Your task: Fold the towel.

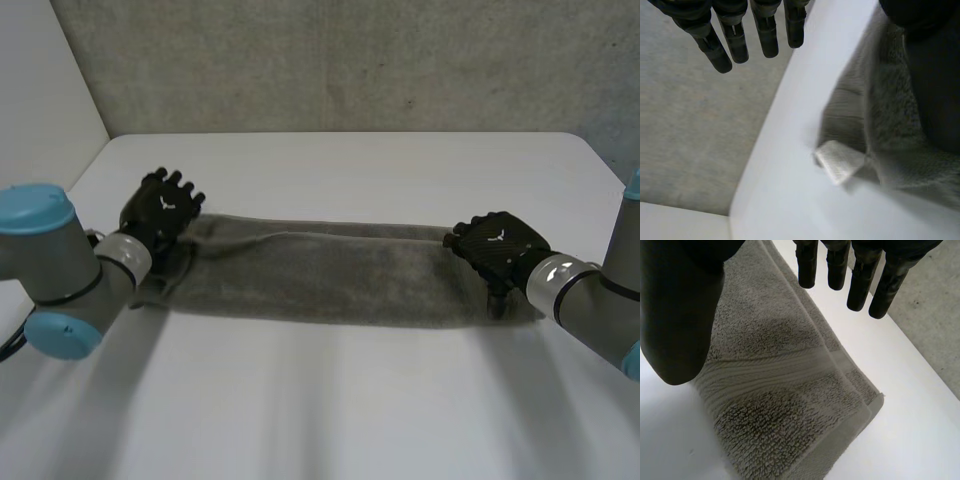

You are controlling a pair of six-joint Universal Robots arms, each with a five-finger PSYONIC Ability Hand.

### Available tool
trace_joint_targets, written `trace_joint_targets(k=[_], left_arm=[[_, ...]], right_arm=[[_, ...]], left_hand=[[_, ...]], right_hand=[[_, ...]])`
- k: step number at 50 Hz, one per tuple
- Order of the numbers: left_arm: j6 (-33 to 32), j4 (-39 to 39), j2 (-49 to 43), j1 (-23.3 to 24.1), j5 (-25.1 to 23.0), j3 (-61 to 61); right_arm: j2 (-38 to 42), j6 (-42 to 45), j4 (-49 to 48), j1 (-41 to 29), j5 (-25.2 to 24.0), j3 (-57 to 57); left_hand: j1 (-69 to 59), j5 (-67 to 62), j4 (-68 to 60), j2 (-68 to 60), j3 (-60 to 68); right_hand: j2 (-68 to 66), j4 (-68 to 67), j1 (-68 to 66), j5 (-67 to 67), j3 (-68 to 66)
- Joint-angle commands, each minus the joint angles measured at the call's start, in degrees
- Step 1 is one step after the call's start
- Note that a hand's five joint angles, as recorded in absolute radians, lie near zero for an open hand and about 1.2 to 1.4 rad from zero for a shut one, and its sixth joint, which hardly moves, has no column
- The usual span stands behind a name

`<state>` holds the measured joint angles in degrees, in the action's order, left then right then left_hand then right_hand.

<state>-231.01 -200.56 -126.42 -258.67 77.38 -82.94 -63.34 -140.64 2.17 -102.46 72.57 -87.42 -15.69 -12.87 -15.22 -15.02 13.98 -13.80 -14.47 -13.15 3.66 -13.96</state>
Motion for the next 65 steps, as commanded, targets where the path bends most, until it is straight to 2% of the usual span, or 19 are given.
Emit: trace_joint_targets(k=[1,9,15,27,40,43,47,48,50,51,53,55,58,65], left_arm=[[-0.41,2.36,-6.10,-0.52,-0.30,11.37],[-3.30,11.67,-17.26,-0.43,0.57,27.36],[-3.84,15.11,-22.55,-0.08,1.10,35.64],[-3.66,15.20,-22.91,-0.43,2.68,39.17],[-2.87,15.82,-21.94,-2.81,3.65,39.52],[-0.23,17.93,-20.36,-2.54,3.65,38.47],[8.79,22.40,-16.59,-2.10,2.95,36.89],[8.82,22.41,-16.58,-2.10,2.95,36.89],[14.94,23.81,-13.78,-1.75,2.95,36.62],[14.97,23.81,-13.77,-1.75,2.95,36.62],[20.66,24.43,-10.62,-1.58,2.86,35.05],[23.12,24.52,-8.95,-1.49,2.69,33.65],[26.38,24.52,-5.96,-1.40,1.11,29.70],[26.49,23.99,-1.02,-0.43,-3.56,17.99]], right_arm=[[0.68,0.02,0.02,-0.10,-0.15,-0.03],[0.76,0.02,0.02,-0.37,-0.06,-0.03],[0.85,0.02,0.02,-0.19,-0.06,-0.12],[0.77,0.02,0.02,-0.02,-0.15,-0.03],[0.77,-0.07,0.02,-0.28,-0.15,-0.12],[0.77,-0.16,0.02,-0.28,-0.15,-0.12],[0.68,-0.25,0.02,-0.19,-0.15,-0.12],[0.68,-0.25,0.02,-0.19,-0.15,-0.12],[0.68,-0.25,0.02,-0.19,-0.06,-0.12],[0.68,-0.25,0.02,-0.19,-0.06,-0.12],[0.68,-0.25,0.02,-0.19,-0.06,-0.20],[0.76,-0.25,0.11,-0.19,-0.15,-0.29],[0.68,-0.25,0.11,-0.28,-0.24,-0.38],[0.68,-0.25,0.20,-0.19,-0.42,-0.47]], left_hand=[[4.46,11.65,4.00,3.79,-2.75],[3.79,10.98,3.32,3.12,-2.08],[3.62,10.81,3.16,2.95,-1.91],[3.62,10.81,3.16,2.95,-1.91],[3.79,10.98,3.32,3.12,-2.08],[3.62,10.81,3.16,2.95,-1.91],[3.62,10.81,3.16,2.95,-1.91],[3.62,10.81,3.16,2.95,-1.91],[3.79,10.97,3.32,3.12,-2.08],[3.79,10.98,3.32,3.12,-2.08],[3.79,10.97,3.32,3.12,-2.08],[3.79,10.98,3.32,3.12,-2.08],[3.96,11.14,3.49,3.28,-2.25],[4.13,11.31,3.66,3.45,-2.42]], right_hand=[[2.71,3.38,2.06,-2.57,2.87],[2.71,3.38,2.06,-2.57,2.87],[2.88,3.54,2.22,-2.73,3.03],[2.88,3.54,2.22,-2.73,3.03],[2.88,3.55,2.22,-2.73,3.03],[2.88,3.55,2.22,-2.73,3.03],[2.88,3.55,2.22,-2.73,3.03],[2.88,3.55,2.22,-2.73,3.03],[2.88,3.55,2.22,-2.73,3.03],[2.88,3.55,2.22,-2.73,3.03],[2.88,3.55,2.22,-2.73,3.03],[2.88,3.55,2.22,-2.73,3.03],[3.05,3.71,2.39,-2.90,3.20],[3.05,3.71,2.39,-2.90,3.20]])
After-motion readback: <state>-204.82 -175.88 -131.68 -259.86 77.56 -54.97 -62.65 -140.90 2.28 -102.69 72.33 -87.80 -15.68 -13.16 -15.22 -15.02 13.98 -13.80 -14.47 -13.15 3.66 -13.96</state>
